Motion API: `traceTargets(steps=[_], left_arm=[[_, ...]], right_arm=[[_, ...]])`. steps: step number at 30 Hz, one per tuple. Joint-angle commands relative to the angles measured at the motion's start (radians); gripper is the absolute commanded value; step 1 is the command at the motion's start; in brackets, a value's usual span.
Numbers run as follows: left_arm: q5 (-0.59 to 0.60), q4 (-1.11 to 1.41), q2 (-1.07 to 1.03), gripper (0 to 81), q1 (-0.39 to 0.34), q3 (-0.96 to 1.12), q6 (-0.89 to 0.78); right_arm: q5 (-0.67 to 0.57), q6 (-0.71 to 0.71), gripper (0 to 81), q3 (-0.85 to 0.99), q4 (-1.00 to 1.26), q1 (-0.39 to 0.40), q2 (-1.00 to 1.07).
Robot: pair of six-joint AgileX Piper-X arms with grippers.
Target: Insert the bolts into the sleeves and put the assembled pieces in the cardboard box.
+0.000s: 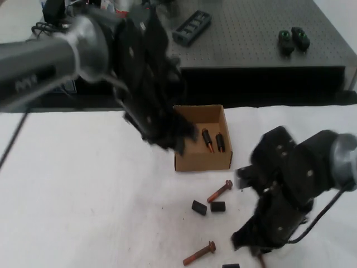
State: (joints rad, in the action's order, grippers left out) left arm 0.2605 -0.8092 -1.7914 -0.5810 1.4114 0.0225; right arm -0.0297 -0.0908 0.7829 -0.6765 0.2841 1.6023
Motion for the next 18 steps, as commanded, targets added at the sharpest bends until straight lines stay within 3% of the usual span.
traceTargets(steps=[1, 7, 13, 18], left_arm=[[0.002, 0.052, 0.011, 30.3, -0.032, -0.012, 0.078], [0.05, 0.037, -0.043, 30.3, -0.115, 0.01, 0.079], [0.049, -0.027, -0.073, 30.3, -0.258, 0.01, 0.403], [0.004, 0.009, -0.123, 30.3, -0.345, 0.01, 0.528]], right_arm=[[0.018, 0.056, 1.0, -0.012, -0.069, -0.083, -0.12], [0.016, 0.114, 1.0, -0.082, -0.132, -0.202, -0.343], [-0.014, 0.137, 1.0, -0.152, -0.193, -0.3, -0.52], [-0.034, 0.137, 1.0, -0.191, -0.225, -0.348, -0.611]])
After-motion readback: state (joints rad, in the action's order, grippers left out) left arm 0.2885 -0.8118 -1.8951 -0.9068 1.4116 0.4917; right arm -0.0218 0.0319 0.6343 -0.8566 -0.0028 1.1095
